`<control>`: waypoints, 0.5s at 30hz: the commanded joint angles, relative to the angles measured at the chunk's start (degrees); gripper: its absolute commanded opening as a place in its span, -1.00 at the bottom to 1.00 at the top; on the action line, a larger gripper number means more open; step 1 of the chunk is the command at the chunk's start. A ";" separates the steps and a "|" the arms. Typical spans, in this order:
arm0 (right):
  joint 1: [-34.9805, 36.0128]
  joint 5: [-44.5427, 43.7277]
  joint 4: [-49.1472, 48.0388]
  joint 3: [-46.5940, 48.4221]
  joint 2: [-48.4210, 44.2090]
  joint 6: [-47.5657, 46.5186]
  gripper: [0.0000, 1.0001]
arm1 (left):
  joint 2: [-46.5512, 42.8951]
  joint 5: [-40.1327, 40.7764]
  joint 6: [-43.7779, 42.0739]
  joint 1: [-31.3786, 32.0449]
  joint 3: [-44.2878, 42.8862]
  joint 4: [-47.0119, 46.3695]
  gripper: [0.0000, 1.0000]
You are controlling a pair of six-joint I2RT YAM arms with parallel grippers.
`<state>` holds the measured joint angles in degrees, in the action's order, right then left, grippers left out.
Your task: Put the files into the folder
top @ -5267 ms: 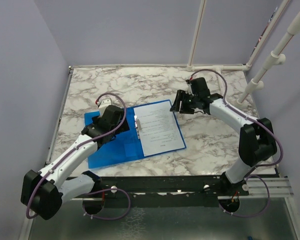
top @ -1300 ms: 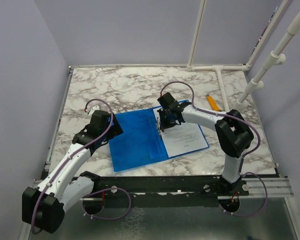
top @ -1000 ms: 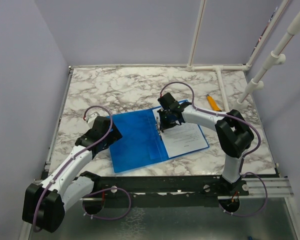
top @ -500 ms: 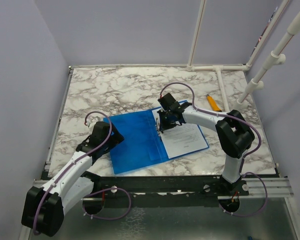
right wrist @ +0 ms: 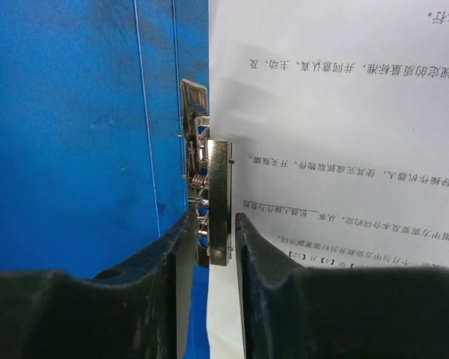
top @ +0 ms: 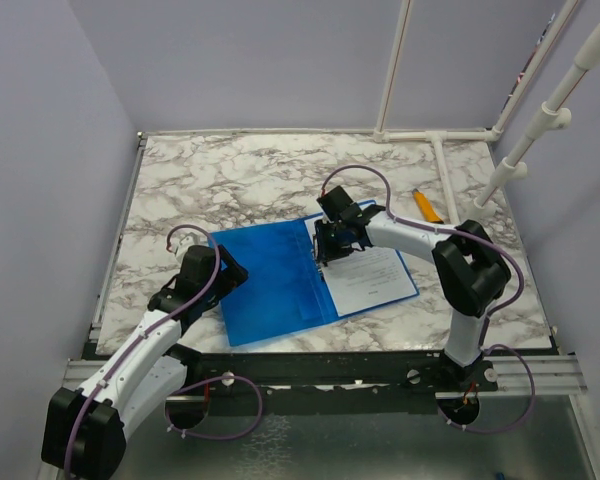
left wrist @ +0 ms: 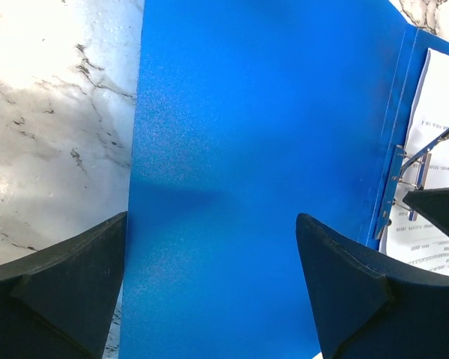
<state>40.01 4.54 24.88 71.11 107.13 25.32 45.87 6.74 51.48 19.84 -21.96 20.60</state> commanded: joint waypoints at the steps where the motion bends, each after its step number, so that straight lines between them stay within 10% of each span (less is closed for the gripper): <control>1: 0.07 0.67 0.07 -0.27 -3.74 0.89 -0.35 | -0.48 -0.92 0.54 -0.22 0.27 -0.85 0.84; 15: 0.12 -2.99 3.17 2.30 -3.50 1.11 -0.45 | -2.18 1.50 0.58 -0.24 -1.07 2.20 0.95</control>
<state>40.01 3.77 25.78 71.75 102.15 25.96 44.64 6.87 51.64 19.84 -21.96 21.12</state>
